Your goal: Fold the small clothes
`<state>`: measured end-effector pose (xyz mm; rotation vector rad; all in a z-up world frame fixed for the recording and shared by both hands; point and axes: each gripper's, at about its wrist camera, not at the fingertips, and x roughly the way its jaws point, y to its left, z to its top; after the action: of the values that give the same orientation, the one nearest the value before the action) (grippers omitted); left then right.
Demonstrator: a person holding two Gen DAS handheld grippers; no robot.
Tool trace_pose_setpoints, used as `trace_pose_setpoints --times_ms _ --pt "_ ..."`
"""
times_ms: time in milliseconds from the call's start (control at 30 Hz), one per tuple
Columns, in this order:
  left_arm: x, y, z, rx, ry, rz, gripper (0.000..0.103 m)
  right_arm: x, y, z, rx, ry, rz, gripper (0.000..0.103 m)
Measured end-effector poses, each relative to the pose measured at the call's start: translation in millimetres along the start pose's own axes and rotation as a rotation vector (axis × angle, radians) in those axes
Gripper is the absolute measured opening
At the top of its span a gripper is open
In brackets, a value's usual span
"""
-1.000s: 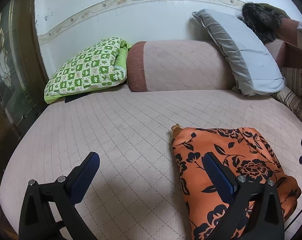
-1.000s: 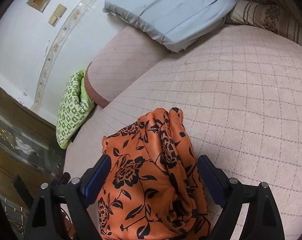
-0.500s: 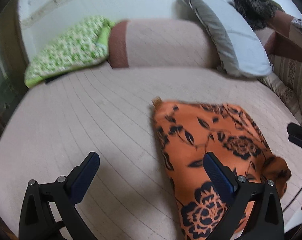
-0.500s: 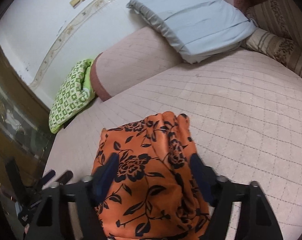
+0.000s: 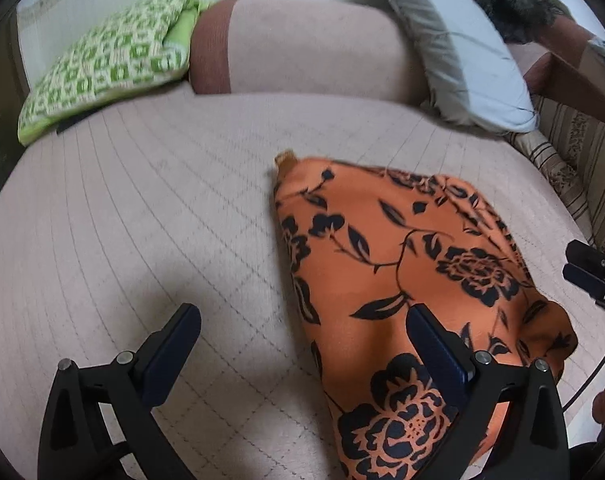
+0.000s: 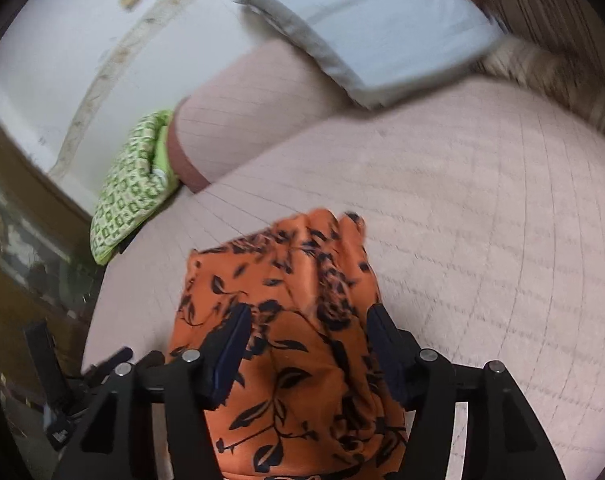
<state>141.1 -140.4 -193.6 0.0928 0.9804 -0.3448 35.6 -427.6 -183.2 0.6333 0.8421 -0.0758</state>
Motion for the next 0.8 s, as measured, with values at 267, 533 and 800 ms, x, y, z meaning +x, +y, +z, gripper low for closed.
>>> trace_pose_setpoints --times_ms 267,533,800 --pt "7 -8 2 0.032 -0.032 0.098 0.102 -2 14 -4 -0.083 -0.03 0.092 0.062" --pt "32 -15 -10 0.096 0.004 0.149 0.103 54 42 -33 -0.253 0.222 -0.017 0.033" --pt "33 6 18 0.025 -0.07 0.171 0.103 46 39 1 -0.15 0.141 0.067 0.032"
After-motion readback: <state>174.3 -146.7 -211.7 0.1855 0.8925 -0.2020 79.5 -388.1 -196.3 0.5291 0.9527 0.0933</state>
